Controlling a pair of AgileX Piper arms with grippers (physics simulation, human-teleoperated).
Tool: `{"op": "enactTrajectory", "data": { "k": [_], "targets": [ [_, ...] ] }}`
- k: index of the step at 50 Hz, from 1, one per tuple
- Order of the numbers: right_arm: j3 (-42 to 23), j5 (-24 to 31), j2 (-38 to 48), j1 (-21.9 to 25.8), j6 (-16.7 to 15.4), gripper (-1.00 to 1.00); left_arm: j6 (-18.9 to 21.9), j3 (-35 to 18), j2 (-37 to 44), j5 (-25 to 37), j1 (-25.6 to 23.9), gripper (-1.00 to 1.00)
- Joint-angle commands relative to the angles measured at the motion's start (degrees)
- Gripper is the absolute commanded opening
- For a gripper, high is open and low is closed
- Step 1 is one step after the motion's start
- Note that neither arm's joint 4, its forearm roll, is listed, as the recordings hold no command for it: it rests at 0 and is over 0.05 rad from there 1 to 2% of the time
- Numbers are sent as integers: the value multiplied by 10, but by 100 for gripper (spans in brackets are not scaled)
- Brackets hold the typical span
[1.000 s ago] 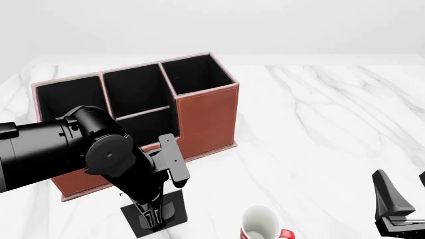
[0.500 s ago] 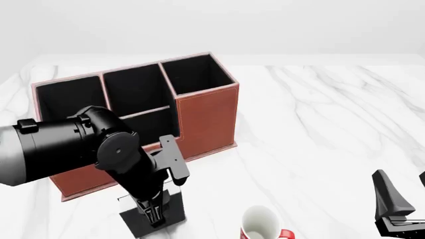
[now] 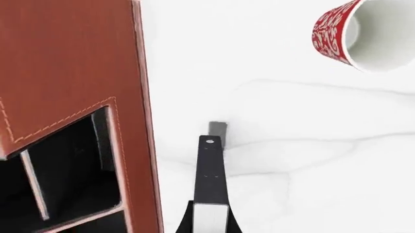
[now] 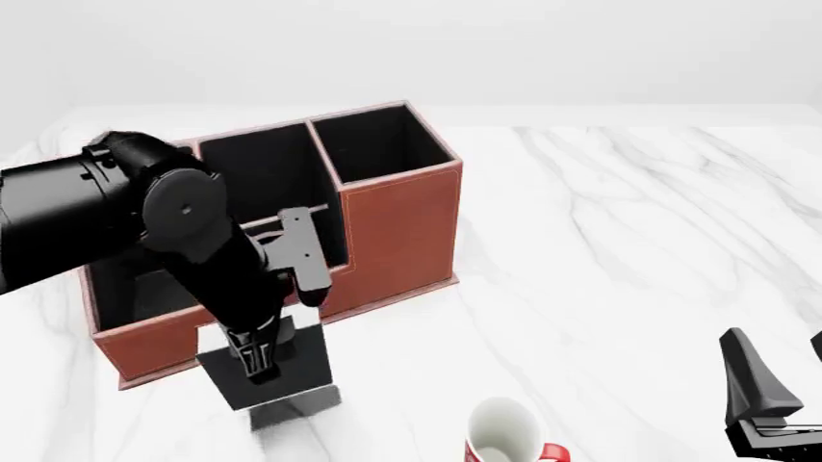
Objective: Pick up the book and place it in the front compartment of the caddy.
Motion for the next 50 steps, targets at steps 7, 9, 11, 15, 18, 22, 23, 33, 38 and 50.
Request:
{"op": "enactTrajectory", "data": {
  "k": [7, 9, 11, 15, 18, 22, 23, 33, 38, 50],
  "targets": [
    [0, 3, -3, 0, 0, 100, 163, -63, -52, 62, 127, -100],
    [0, 3, -3, 0, 0, 100, 185, -66, -64, 62, 153, -100],
    [0, 3, -3, 0, 0, 100, 199, -70, -67, 62, 167, -100],
    [0, 3, -3, 0, 0, 100, 212, -88, -69, 62, 184, -100],
    [0, 3, -3, 0, 0, 100, 223, -97, -74, 62, 194, -100],
    [0, 3, -3, 0, 0, 100, 227, -112, -71, 62, 201, -100],
    [0, 3, -3, 0, 0, 100, 227, -112, -71, 62, 201, -100],
    [0, 3, -3, 0, 0, 100, 197, -187, -29, 62, 183, -100],
    [0, 3, -3, 0, 0, 100, 201, -203, -22, 62, 188, -100],
    [0, 3, -3, 0, 0, 100, 207, -241, 0, 62, 205, -100]
  ]
}}
